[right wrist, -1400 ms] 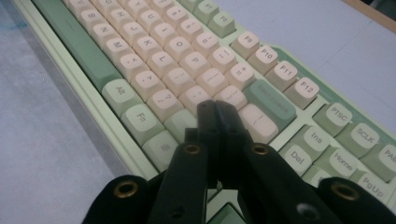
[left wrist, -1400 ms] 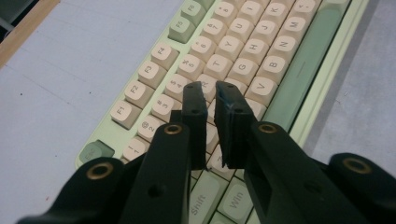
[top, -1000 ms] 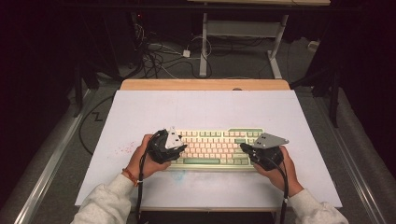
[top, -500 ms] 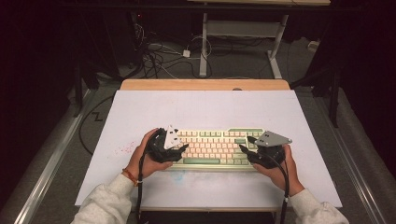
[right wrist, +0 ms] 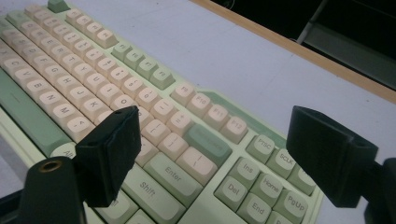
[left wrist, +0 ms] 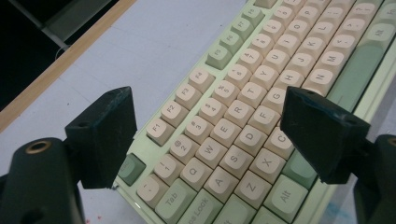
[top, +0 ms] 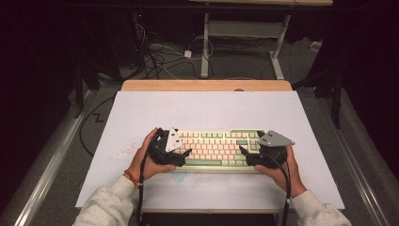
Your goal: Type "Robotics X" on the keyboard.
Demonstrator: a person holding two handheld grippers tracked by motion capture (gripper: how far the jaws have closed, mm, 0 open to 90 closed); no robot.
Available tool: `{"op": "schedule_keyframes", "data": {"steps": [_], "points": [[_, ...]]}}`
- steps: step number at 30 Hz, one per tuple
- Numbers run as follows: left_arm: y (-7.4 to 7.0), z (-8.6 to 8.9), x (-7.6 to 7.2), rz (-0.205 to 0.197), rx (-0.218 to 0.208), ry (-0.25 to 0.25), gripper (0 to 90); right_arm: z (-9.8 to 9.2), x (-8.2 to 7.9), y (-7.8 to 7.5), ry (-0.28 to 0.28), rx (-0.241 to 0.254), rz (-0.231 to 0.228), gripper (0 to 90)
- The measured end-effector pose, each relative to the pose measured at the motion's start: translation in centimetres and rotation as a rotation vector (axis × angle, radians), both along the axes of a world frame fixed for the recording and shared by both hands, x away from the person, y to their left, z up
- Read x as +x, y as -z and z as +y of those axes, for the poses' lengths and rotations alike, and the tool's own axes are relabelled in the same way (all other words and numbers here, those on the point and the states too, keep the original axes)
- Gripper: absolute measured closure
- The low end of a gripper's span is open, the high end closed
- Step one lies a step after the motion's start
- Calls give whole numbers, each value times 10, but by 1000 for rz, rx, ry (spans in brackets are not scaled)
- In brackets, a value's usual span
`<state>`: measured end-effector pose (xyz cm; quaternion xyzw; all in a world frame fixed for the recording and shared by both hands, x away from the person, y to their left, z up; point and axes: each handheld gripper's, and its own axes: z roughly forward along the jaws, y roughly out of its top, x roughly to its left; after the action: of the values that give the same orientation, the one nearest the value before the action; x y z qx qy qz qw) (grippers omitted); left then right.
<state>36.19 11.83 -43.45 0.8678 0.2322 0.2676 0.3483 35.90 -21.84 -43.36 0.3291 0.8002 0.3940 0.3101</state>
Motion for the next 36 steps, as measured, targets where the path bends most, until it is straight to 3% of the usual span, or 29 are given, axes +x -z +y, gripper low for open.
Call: {"op": "schedule_keyframes", "data": {"steps": [16, 30, 36], "points": [[-2, 3, -3, -49, 16, -18, 172, 3, -5, -3, -11, -21, -41, 199], [-9, 4, -17, -106, 36, 5, 172, 5, -21, -12, -23, -35, -87, 199], [-8, 6, -20, -110, 49, 12, 173, 4, -24, -15, -31, -35, -89, 199]]}}
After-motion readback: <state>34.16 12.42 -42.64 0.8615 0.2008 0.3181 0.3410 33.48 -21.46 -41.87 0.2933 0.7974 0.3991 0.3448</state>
